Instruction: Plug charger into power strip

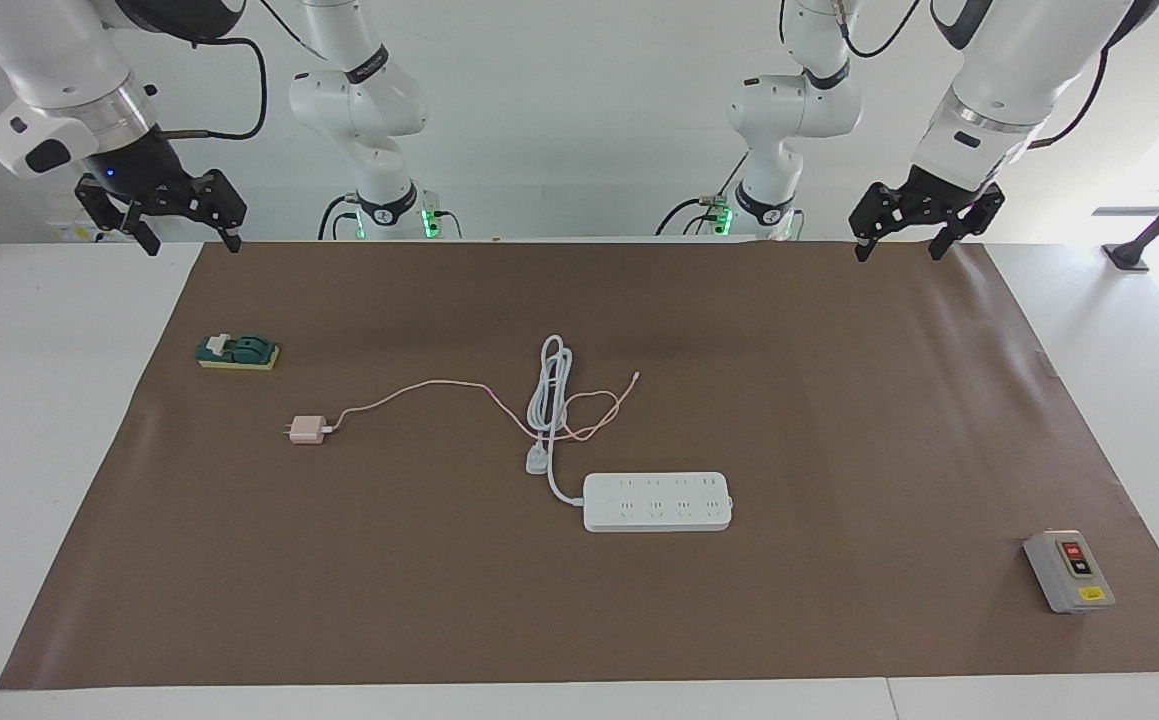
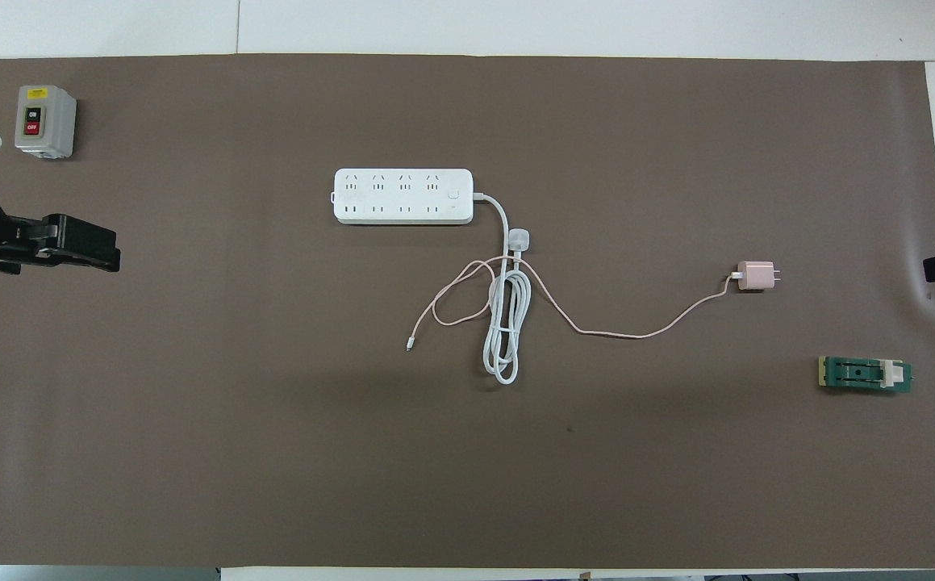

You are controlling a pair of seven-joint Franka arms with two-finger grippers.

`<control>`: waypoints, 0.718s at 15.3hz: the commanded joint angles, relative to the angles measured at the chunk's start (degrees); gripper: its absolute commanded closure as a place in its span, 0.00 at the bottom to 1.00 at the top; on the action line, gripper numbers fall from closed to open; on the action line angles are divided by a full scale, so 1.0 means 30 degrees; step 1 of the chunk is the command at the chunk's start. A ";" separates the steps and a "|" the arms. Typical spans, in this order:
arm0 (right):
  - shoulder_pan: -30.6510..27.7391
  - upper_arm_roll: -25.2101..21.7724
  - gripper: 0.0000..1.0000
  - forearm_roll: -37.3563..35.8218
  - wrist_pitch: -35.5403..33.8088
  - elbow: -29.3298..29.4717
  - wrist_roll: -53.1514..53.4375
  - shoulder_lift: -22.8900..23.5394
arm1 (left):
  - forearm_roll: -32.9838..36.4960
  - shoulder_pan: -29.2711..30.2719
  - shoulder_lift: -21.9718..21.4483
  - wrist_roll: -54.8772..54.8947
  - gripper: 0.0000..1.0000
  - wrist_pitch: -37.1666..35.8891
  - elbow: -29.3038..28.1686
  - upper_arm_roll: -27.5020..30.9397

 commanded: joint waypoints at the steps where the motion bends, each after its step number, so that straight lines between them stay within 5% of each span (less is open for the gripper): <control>1: -0.0180 0.0158 0.00 -0.0288 -0.0092 -0.0502 0.0395 -0.0476 | 0.0324 -0.0146 -0.0080 0.0264 0.00 -0.0081 0.0138 0.0172; 11: -0.0179 0.0129 0.00 -0.0289 -0.0881 -0.0502 0.0308 -0.0476 | 0.0324 0.0059 0.0271 0.0264 0.00 0.0269 0.0138 0.0231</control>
